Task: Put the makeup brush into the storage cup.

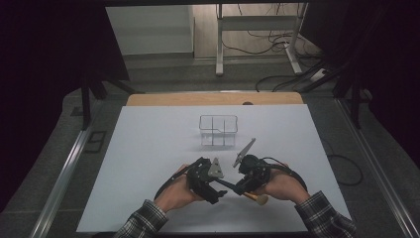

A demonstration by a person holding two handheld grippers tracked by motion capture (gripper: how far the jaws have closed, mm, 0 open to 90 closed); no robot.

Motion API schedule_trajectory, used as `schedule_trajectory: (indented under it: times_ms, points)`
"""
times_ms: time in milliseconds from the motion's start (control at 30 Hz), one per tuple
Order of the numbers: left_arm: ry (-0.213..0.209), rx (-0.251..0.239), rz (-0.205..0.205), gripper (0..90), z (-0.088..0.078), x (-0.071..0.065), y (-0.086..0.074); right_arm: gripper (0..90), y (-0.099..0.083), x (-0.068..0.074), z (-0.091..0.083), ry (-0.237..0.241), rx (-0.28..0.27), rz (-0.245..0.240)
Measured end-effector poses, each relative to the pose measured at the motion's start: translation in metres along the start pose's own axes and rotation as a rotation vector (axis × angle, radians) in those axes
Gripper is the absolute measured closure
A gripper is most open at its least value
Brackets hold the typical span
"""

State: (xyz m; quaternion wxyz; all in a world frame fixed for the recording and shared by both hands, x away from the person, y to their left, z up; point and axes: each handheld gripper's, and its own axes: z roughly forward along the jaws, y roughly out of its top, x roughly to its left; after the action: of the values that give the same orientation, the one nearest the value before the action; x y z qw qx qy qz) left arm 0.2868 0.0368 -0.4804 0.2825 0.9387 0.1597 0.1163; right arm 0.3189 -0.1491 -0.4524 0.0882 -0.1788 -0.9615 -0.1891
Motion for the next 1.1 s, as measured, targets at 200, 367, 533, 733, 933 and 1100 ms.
schedule_trajectory:
  times_ms: [200,367,533,733,933,1100]
  points:
    - [0.013,-0.004,0.043,22.9,0.0,-0.005,0.001,74.1,0.002,0.002,0.002,0.012,0.007,-0.007]
    - [0.016,-0.014,0.073,32.4,-0.001,-0.008,0.0,74.1,0.004,0.004,0.004,0.021,0.011,-0.012]
    - [0.007,-0.023,0.109,48.1,-0.002,-0.011,-0.001,74.1,0.004,0.003,0.004,0.02,0.011,-0.007]
    - [-0.114,0.008,0.19,76.7,-0.001,-0.014,-0.001,64.2,0.003,0.001,0.001,-0.003,-0.019,-0.015]
    - [-0.14,-0.004,0.133,78.9,-0.004,-0.008,-0.001,43.5,0.0,-0.005,-0.001,-0.031,-0.076,-0.009]
    - [-0.139,0.013,0.104,78.8,-0.003,-0.004,-0.003,23.5,-0.003,-0.007,-0.002,-0.08,-0.121,-0.056]
